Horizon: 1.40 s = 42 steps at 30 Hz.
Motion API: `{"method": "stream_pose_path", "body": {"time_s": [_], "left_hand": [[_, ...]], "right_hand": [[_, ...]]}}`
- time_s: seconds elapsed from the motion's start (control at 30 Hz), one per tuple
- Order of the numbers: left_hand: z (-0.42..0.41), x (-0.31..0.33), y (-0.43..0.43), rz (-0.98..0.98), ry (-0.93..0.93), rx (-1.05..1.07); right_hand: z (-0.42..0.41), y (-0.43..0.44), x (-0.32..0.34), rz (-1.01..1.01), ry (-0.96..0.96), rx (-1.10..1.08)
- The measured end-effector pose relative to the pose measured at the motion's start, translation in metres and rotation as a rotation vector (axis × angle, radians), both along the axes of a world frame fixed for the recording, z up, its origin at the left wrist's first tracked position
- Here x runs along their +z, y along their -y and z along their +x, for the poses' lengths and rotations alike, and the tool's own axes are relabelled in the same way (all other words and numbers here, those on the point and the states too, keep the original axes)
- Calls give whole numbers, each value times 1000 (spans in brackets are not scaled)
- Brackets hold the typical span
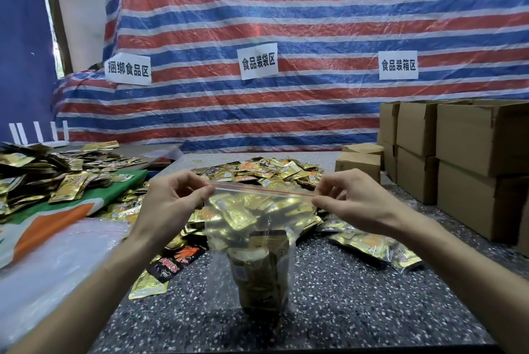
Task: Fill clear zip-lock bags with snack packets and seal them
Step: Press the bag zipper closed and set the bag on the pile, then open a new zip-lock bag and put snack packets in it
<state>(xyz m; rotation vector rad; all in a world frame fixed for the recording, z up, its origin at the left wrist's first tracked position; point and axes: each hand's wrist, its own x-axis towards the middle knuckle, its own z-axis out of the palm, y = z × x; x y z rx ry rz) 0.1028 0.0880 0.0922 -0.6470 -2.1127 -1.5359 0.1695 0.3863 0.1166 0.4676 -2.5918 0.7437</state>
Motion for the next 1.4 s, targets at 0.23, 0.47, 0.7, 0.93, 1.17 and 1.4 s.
{"method": "stream_pose_path", "body": {"time_s": [0.23,0.47,0.7,0.93,1.17,1.4], "left_hand": [[4,-9,-18,179,85,-66],[13,-23,-63,246,176,-219],[17,-37,-80,167,85,-330],[3,-53,-110,213,-198,-234],[-35,-78,-144,109,-336,-210],[-77,-143,-162,-14,-255,-135]], "right_hand": [[-4,23,-53,-219,325,133],[-12,57,-119,-511,457,250],[-18,36,-122,-722,382,126],[-30,-11,-80,-789,184,72],[-78,-62,-15,-847,-223,-128],[-155,-123,-25,-248,-428,-538]]}}
